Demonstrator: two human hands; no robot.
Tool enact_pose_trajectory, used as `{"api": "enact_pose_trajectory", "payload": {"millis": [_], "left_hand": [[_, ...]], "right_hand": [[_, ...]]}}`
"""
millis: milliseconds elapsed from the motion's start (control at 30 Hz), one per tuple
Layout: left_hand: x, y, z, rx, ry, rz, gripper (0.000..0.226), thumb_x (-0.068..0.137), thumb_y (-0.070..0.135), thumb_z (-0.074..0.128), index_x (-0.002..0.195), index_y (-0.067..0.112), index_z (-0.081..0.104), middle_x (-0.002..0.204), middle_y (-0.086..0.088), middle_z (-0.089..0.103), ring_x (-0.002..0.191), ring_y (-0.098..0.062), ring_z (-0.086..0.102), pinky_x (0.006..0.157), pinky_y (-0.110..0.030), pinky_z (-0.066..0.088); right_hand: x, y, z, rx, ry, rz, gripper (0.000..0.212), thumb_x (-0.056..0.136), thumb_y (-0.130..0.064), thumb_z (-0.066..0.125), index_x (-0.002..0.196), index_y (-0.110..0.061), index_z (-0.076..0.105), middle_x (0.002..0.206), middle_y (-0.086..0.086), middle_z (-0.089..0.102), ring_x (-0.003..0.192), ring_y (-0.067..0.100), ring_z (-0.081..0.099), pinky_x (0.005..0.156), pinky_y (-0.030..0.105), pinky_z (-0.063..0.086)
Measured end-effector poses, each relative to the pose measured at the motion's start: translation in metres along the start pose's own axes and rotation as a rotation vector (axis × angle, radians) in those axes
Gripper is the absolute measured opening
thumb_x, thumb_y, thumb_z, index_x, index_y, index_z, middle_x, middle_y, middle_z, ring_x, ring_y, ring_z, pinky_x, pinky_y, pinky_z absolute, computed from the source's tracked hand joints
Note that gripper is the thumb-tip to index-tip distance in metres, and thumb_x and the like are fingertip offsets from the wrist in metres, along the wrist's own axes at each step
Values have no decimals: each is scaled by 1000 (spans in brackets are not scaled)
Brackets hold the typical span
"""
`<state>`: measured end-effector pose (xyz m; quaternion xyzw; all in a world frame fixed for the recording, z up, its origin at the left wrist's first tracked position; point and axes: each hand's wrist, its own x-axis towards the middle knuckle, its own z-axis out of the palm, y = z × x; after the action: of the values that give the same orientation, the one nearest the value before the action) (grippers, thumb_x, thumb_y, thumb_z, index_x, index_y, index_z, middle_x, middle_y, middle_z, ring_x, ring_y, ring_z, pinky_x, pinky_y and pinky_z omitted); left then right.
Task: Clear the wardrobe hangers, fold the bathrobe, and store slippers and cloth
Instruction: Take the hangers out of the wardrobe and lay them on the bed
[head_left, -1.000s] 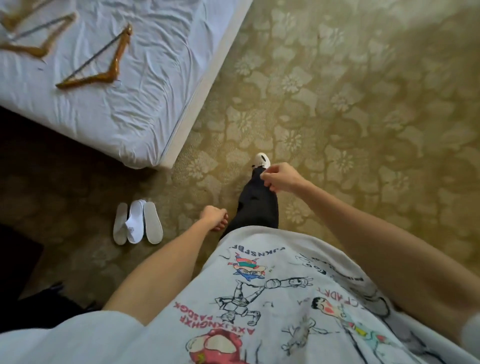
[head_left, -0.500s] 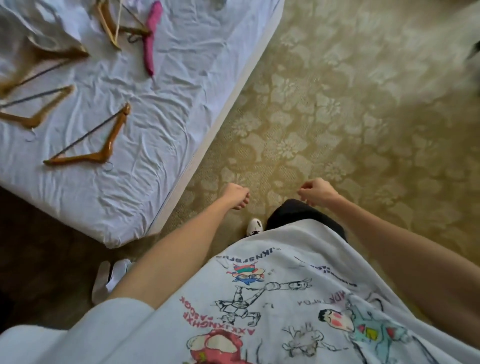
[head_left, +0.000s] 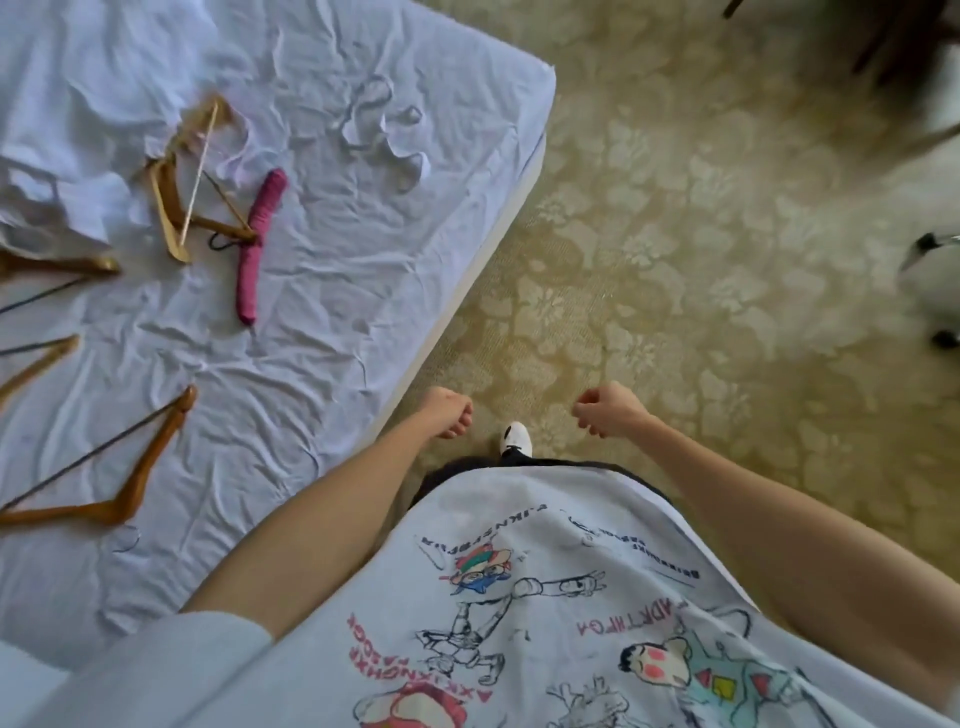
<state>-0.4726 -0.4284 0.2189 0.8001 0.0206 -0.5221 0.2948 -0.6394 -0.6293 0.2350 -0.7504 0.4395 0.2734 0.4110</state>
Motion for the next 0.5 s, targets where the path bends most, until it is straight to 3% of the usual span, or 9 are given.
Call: {"api": "enact_pose_trajectory", "payload": {"millis": [133,300,500], "left_hand": [[32,31,-46,-127,143,-64,20,92,11,57,76,3,68,66,-8,65,52,-19,57,49,-25,47],[67,45,-99,-351,215,-190,15,85,10,58,79,3,68,70,-11,66,49,-17,55,45,-24,43],[127,80,-155,-565,301,-290,16,90,14,55,91,4,67,77,-9,69,57,-18,59,53,-25,49]], "right_hand": [[57,-103,-35,-77,-81,-177,15,97,-21,60,98,-10,70,85,4,71,68,12,63,61,23,54],[111,-238,-51,-204,-191,-415,13,94,-21,60,91,-13,70,77,0,70,61,8,62,56,20,48],[190,-350,-74,-344,-293,-491,13,91,-18,63,98,-12,72,78,3,71,58,9,63,43,10,42]]}}
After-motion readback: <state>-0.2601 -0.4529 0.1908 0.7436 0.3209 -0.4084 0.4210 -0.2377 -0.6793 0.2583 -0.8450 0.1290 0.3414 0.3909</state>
